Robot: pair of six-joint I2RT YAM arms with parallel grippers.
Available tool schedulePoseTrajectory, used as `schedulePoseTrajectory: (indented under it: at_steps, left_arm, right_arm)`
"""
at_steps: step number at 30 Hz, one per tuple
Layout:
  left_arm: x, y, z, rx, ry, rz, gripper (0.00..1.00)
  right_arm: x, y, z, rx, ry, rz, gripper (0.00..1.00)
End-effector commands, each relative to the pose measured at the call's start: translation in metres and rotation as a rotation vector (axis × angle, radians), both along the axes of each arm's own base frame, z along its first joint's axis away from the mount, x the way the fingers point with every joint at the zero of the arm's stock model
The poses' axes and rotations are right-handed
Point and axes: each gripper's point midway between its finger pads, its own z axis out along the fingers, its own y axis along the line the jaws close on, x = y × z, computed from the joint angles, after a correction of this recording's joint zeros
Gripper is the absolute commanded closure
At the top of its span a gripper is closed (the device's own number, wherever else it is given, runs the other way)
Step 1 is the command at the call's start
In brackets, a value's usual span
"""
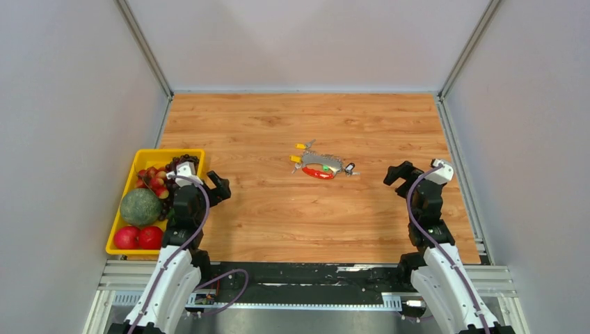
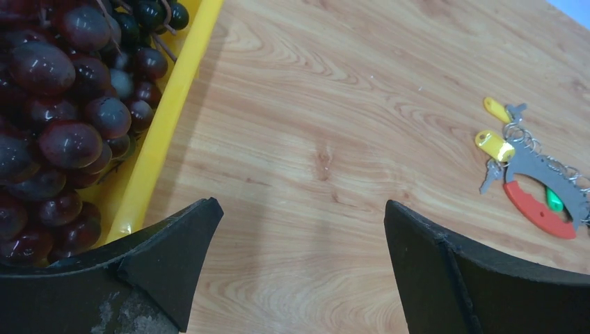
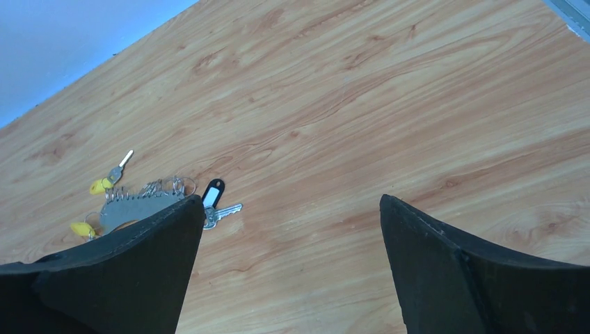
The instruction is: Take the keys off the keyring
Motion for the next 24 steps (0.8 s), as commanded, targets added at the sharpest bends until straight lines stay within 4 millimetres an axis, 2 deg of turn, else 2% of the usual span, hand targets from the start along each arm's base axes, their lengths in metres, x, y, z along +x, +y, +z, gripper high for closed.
schedulePoseTrajectory:
  at_steps: [1,7,10,13,19,24]
  left_arm:
    - [0.003,0.003,0.014,-0.029,-0.07,0.027,0.0]
    - [-0.004,0.024,0.003,-0.044,-0.038,0.177,0.0]
    - [-0.004,0.021,0.004,-0.05,-0.062,0.16,0.0]
    - [-0.003,0.018,0.006,-0.054,-0.076,0.137,0.0]
    - [-0.001,0.009,0.008,-0.072,-0.081,0.089,0.0]
    - [-0.001,0.002,0.009,-0.075,-0.084,0.05,0.0]
  right_arm:
    - [0.001,-0.005,0.007,0.033,-0.034,-0.048,0.0]
    - [0.0,0.002,0.007,0.05,0.003,-0.011,0.0]
    - [0.003,0.016,0.013,0.05,0.007,0.071,0.01]
    - [0.014,0.032,0.01,0.05,0.064,0.151,0.12]
    - [0.042,0.075,-0.003,-0.008,0.172,0.302,0.25]
    - [0.067,0.119,-0.035,-0.093,0.305,0.387,0.35]
